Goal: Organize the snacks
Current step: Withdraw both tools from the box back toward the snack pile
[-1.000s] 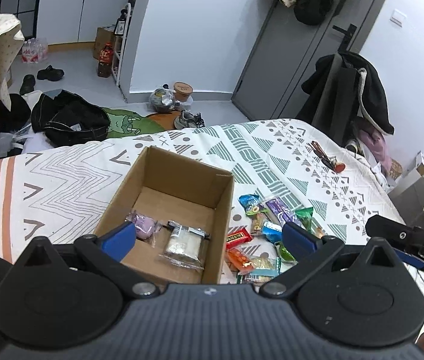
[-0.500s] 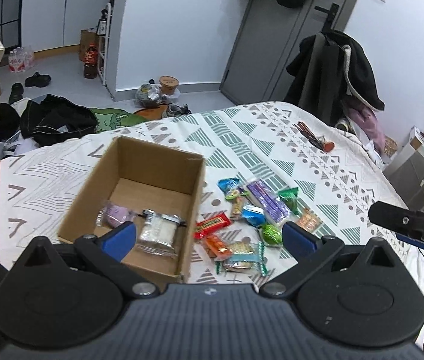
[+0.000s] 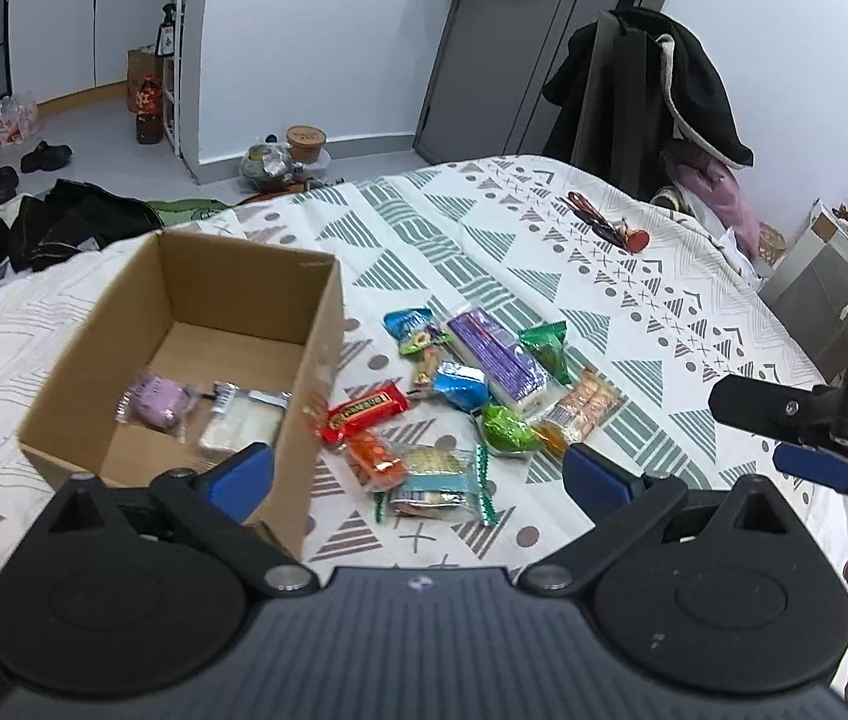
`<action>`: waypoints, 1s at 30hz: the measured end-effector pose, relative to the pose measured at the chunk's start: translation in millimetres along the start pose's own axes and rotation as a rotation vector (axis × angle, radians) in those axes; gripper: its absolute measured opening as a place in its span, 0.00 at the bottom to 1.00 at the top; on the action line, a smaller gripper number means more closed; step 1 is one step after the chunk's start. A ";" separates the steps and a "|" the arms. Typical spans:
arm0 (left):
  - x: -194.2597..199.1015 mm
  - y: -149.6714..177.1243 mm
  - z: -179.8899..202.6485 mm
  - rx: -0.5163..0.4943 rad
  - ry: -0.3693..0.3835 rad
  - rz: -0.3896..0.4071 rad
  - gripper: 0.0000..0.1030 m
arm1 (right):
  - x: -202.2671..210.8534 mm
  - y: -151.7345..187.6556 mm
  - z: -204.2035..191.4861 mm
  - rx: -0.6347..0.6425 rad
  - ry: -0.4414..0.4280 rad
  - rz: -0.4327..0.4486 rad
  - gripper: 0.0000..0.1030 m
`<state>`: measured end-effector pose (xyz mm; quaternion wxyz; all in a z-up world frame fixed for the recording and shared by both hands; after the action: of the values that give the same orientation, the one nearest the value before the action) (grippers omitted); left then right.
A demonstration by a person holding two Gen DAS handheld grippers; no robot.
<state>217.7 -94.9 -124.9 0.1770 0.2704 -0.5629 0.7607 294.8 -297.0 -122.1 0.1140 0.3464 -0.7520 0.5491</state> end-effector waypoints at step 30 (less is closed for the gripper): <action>-88.3 31.1 11.6 -0.026 -0.136 0.045 0.89 | -96.0 26.4 42.5 -0.096 0.054 -0.188 0.78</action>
<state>272.2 -112.3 -200.0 0.1248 0.3065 -0.5894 0.7370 357.1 -293.3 -210.5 0.2016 0.3950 -0.7381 0.5085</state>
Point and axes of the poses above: each gripper's, at about its wrist camera, not at the fingertips, and x roughly against the way its jaws point, z to its right, y to its underside, the point moved 6 cm from there along -x, roughly the way its jaws point, and after that the axes turned 9 degrees about z, right-handed, at the moved point
